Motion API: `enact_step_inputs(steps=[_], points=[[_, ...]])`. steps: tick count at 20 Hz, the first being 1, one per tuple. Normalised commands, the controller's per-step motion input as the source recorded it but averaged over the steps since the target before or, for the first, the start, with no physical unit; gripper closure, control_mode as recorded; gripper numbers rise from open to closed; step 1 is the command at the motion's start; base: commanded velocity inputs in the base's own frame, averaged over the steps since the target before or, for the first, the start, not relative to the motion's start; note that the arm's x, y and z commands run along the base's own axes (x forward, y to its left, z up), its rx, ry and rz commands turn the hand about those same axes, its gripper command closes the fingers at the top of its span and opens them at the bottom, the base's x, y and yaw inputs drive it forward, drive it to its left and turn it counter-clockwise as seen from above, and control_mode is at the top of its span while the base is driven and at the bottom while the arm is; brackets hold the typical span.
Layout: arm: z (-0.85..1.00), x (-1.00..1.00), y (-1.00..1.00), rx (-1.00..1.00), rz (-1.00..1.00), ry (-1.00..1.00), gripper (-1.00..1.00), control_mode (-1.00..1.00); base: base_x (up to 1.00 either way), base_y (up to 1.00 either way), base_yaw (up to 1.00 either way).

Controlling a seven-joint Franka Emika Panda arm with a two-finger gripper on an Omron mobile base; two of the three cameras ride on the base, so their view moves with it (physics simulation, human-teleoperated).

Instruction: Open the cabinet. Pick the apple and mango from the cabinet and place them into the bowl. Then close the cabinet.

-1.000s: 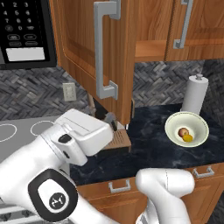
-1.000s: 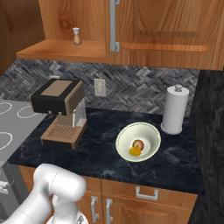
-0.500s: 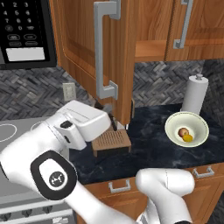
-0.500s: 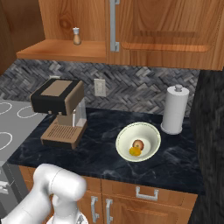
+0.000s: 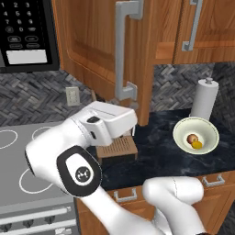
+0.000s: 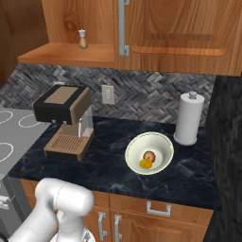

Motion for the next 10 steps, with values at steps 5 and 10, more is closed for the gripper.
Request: enact_step_inputs(steps=[5,10], points=[[0.09,0.14,-0.56,0.00,0.00,0.07,-1.00,-1.00,0.00,0.00,0.00],[0.17,0.36,-0.48,0.00,0.00,0.00,-1.00,-1.00,0.00,0.00,0.00]])
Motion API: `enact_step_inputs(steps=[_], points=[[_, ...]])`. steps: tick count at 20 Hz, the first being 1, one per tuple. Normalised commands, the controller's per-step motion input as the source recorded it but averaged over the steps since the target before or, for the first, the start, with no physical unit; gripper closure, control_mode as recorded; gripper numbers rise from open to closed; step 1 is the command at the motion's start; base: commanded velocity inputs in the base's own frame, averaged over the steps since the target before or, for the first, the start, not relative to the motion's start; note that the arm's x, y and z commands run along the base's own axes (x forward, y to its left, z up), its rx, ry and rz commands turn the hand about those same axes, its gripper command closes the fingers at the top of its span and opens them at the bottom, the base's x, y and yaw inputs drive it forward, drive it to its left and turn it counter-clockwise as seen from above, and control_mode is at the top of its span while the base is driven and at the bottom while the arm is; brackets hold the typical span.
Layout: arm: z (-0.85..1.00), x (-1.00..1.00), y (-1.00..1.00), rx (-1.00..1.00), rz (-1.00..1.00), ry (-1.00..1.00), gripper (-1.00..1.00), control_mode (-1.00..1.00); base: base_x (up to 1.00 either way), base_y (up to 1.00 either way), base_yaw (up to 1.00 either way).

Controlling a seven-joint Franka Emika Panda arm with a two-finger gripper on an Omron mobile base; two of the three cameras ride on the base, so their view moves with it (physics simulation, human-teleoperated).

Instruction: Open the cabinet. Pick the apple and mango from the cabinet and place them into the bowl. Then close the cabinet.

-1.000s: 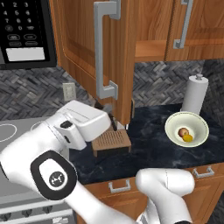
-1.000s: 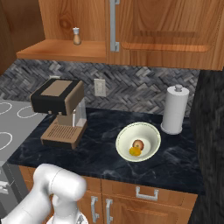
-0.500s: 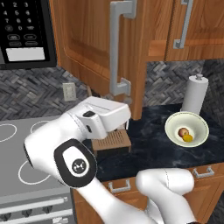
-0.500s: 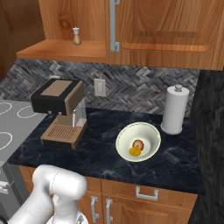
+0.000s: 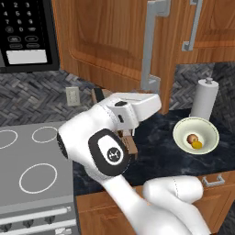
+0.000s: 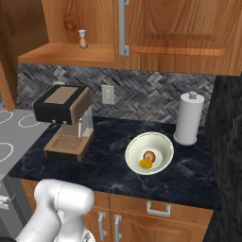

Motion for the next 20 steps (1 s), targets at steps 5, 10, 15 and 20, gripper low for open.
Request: enact_step_inputs(steps=[5,10,15,20], points=[[0.02,0.68,-0.37,0.00,0.05,0.00,-1.00,-1.00,0.00,0.00,0.00],[0.00,0.65,-0.26,0.00,0.07,0.00,-1.00,-1.00,0.00,0.00,0.00],[0.00,0.63,-0.08,0.00,0.06,0.00,-1.00,-1.00,0.00,0.00,0.00],[0.00,0.64,0.00,0.00,0.09,0.00,-1.00,-1.00,0.00,0.00,0.00]])
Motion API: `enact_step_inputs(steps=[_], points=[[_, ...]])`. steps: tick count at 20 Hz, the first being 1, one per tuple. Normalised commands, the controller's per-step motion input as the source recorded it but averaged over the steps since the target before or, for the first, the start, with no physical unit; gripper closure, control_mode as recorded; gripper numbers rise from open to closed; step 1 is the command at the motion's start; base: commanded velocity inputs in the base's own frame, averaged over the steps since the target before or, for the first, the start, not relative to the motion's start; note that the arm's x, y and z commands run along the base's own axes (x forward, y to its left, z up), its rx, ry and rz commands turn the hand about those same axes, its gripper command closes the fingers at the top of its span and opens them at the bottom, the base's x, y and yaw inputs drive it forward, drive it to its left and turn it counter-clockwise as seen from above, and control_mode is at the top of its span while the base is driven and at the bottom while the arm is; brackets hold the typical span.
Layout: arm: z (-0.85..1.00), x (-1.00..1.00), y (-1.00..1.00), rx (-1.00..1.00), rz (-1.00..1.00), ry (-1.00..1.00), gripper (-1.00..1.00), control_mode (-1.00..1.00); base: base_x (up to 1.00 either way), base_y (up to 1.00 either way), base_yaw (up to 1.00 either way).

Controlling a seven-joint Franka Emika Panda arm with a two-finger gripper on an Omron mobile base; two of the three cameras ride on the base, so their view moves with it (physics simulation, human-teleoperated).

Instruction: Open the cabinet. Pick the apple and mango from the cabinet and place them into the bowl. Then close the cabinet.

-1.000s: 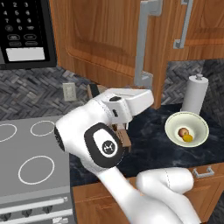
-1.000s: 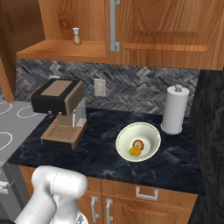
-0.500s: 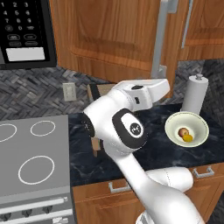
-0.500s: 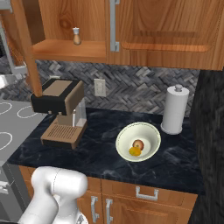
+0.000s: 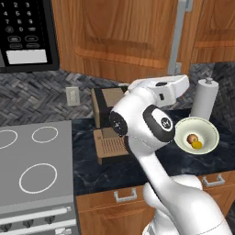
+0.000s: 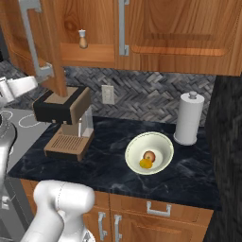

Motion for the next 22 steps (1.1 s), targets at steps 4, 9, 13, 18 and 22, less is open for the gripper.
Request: enact_step_inputs(steps=[4,9,13,18,22], points=[[0.00,0.73,-0.07,0.00,0.11,0.05,-1.00,-1.00,0.00,0.00,0.00],[-0.04,0.74,-0.12,0.00,0.15,0.10,-1.00,-1.00,0.00,0.00,0.00],[-0.15,0.67,-0.20,0.00,0.16,0.13,-1.00,-1.00,0.00,0.00,0.00],[-0.25,0.50,-0.19,0.00,0.16,0.07,-1.00,-1.00,0.00,0.00,0.00],[-0.42,0.47,-0.20,0.00,0.16,0.09,-1.00,-1.00,0.00,0.00,0.00]])
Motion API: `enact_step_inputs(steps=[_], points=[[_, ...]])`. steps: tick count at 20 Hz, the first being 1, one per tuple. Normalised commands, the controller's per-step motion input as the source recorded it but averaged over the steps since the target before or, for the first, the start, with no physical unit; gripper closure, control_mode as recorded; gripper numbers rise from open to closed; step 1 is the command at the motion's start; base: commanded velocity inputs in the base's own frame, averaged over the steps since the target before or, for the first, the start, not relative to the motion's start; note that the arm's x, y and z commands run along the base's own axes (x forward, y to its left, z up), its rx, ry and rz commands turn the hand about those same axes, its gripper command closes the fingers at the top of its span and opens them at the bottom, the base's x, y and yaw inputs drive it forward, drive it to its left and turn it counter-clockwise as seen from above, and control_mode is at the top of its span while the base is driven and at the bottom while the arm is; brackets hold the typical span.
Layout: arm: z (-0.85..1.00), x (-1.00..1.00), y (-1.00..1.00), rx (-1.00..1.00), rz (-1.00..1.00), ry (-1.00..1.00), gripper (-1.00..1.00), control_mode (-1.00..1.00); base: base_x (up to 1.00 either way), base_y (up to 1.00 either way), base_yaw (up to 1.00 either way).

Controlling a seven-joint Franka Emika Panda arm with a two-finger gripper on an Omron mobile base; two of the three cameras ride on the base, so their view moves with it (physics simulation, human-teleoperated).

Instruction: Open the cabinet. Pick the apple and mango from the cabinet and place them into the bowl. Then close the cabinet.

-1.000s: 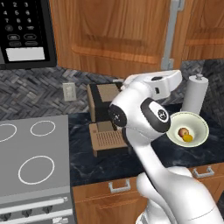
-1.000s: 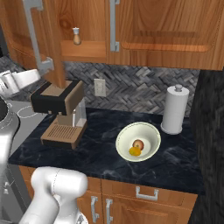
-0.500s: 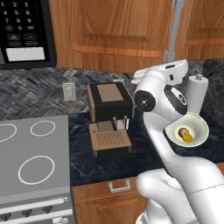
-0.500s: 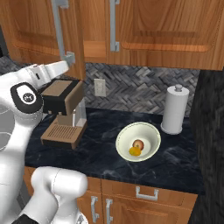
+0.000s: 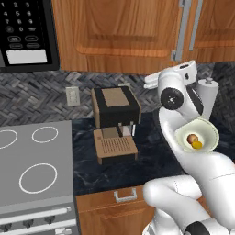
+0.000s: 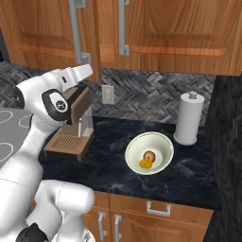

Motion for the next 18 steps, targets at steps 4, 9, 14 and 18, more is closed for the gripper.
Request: enact_step_inputs(steps=[4,9,14,18], points=[[-0.32,0.61,-0.12,0.00,0.15,0.09,-1.00,-1.00,0.00,0.00,0.00],[-0.06,0.77,-0.10,0.00,0.13,0.10,-1.00,-1.00,0.00,0.00,0.00],[0.00,0.85,-0.05,0.00,0.13,0.12,-1.00,-1.00,0.00,0.00,0.00],[0.00,0.70,-0.02,0.00,0.13,0.16,-1.00,-1.00,0.00,0.00,0.00]])
